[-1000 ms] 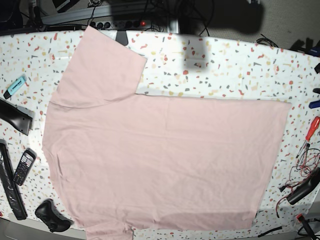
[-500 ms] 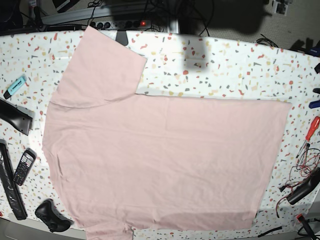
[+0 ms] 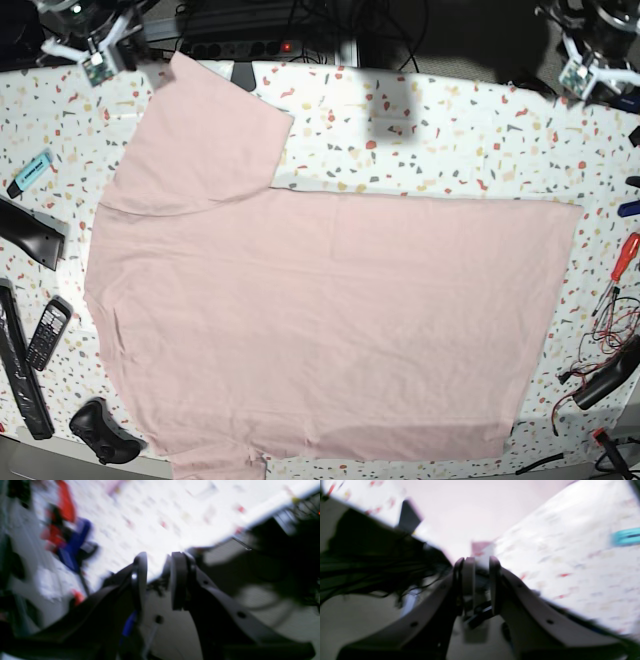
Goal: Fold the T-shirt properly
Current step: 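Move both grippers down toward the shirt's shoulder and hem corners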
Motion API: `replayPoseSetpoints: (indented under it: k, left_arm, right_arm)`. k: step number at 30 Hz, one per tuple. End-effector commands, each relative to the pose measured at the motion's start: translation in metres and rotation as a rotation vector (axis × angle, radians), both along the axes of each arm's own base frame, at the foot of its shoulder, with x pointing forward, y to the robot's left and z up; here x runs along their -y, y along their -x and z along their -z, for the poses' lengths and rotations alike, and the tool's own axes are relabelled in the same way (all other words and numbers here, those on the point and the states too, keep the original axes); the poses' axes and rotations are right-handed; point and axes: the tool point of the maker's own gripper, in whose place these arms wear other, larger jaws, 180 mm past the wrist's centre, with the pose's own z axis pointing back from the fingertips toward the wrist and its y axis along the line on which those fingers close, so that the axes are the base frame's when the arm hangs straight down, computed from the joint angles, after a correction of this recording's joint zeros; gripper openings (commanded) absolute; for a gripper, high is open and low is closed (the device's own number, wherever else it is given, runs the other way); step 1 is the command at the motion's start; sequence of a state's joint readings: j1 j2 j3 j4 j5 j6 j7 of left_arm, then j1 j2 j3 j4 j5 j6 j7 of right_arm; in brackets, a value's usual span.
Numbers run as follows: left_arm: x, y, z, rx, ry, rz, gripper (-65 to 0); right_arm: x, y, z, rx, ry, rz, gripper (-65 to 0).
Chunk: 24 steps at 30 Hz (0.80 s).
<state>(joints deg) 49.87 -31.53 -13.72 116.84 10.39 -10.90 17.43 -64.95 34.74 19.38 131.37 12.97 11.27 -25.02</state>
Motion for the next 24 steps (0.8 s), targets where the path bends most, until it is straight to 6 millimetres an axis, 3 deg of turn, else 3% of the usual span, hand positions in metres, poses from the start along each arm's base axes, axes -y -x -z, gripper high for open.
replayPoseSetpoints:
  k: [1, 5, 10, 18, 24]
  left_arm:
    - [0.000, -0.011, -0.012, 0.040, -0.019, 0.034, -49.3]
    - [-0.002, -0.040, -0.027, 0.074, -0.092, 0.151, -49.3]
    - [0.001, -0.076, -0.044, 0.097, -0.134, 0.284, -47.6]
    - [-0.019, -0.106, 0.002, -0.002, -0.274, 0.379, -43.2]
    - [-0.015, -0.128, 0.023, -0.022, -0.295, 0.423, -43.2]
  right_arm:
    - [0.002, -0.007, -0.012, 0.042, 0.036, -0.031, -54.4]
    - [0.020, -0.020, -0.025, 0.092, 0.203, -0.128, -54.3]
    - [0.027, -0.032, -0.031, 0.123, 0.246, -0.121, -54.3]
    - [0.029, -0.042, -0.036, 0.157, 0.247, -0.089, -54.3]
    - [0.031, -0.046, -0.037, 0.162, 0.256, -0.079, -54.3]
